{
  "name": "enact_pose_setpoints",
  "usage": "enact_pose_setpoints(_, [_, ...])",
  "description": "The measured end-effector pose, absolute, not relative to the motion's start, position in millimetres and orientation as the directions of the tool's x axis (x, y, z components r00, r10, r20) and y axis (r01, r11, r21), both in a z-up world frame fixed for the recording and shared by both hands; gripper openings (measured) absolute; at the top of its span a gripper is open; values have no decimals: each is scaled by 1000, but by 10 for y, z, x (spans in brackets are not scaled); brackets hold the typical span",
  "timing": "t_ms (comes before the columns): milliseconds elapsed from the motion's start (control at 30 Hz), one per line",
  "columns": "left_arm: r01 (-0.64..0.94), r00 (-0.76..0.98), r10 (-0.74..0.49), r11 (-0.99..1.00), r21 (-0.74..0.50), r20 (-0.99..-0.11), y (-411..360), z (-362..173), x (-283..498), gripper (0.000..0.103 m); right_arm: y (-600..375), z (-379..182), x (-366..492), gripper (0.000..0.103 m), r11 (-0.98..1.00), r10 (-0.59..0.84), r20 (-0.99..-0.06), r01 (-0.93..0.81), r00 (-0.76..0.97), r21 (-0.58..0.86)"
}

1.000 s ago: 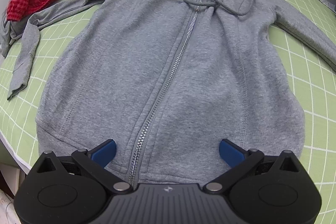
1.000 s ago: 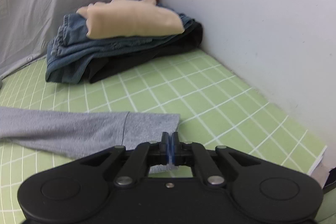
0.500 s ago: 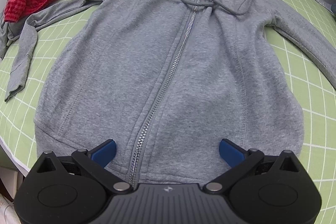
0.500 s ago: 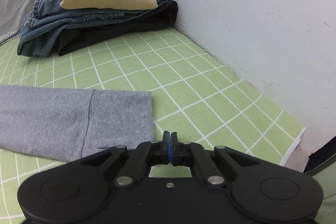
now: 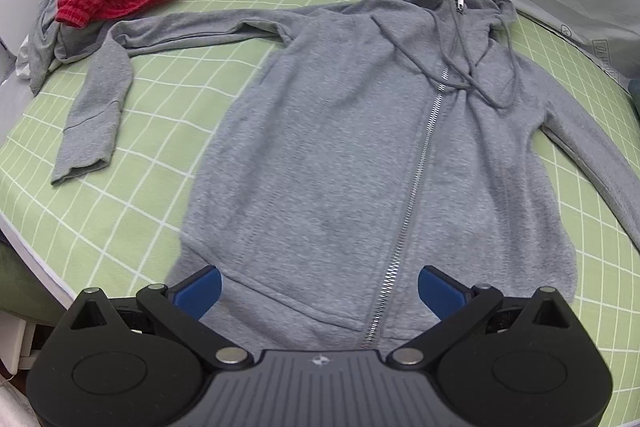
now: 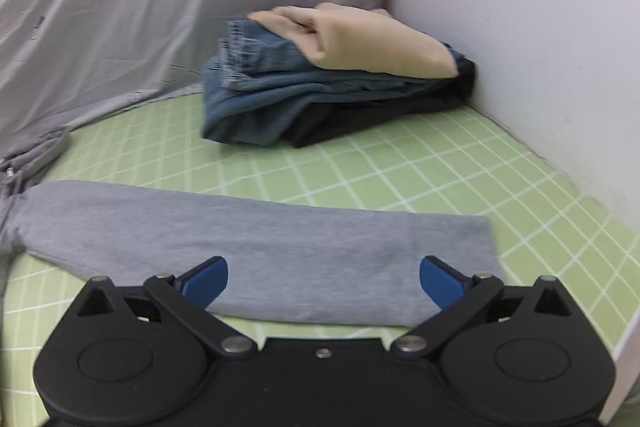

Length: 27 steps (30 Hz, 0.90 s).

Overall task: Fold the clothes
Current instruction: 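Grasp the other hoodie sleeve cuff with the left gripper and pull it straight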

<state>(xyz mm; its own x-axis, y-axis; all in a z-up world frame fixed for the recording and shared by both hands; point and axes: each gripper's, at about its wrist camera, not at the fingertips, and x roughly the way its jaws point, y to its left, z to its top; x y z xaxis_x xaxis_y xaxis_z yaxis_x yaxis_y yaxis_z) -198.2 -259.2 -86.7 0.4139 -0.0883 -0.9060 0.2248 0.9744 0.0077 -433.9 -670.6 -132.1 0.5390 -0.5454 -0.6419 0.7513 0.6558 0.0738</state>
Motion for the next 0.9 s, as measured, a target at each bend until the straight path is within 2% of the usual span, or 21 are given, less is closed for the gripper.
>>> enact_pose_setpoints(200, [167, 457, -50, 985, 31, -888, -1846, -820, -1643, 103, -5735, -1299, -3595, 103, 775, -408, -640, 618, 651, 135])
enact_pose_setpoints(400, [226, 473, -44, 972, 72, -880, -1120, -960, -1113, 102, -4534, -1345, -2917, 103, 841, -345, -665, 533, 662, 95])
enact_pose_setpoints(533, [263, 486, -75, 963, 64, -870, -734, -1053, -762, 101, -3915, -1400, -2609, 103, 844, -354, -676, 532, 647, 67])
enact_pose_setpoints(633, [292, 483, -108, 956, 43, -869, -513, -1117, -457, 99, -3606, -1491, -2404, 103, 823, -424, -669, 568, 610, -4])
enact_pose_setpoints(900, [362, 444, -174, 932, -2, -879, -320, -1258, 29, 99, -3442, -1674, -2094, 103, 762, -529, -638, 644, 560, -66])
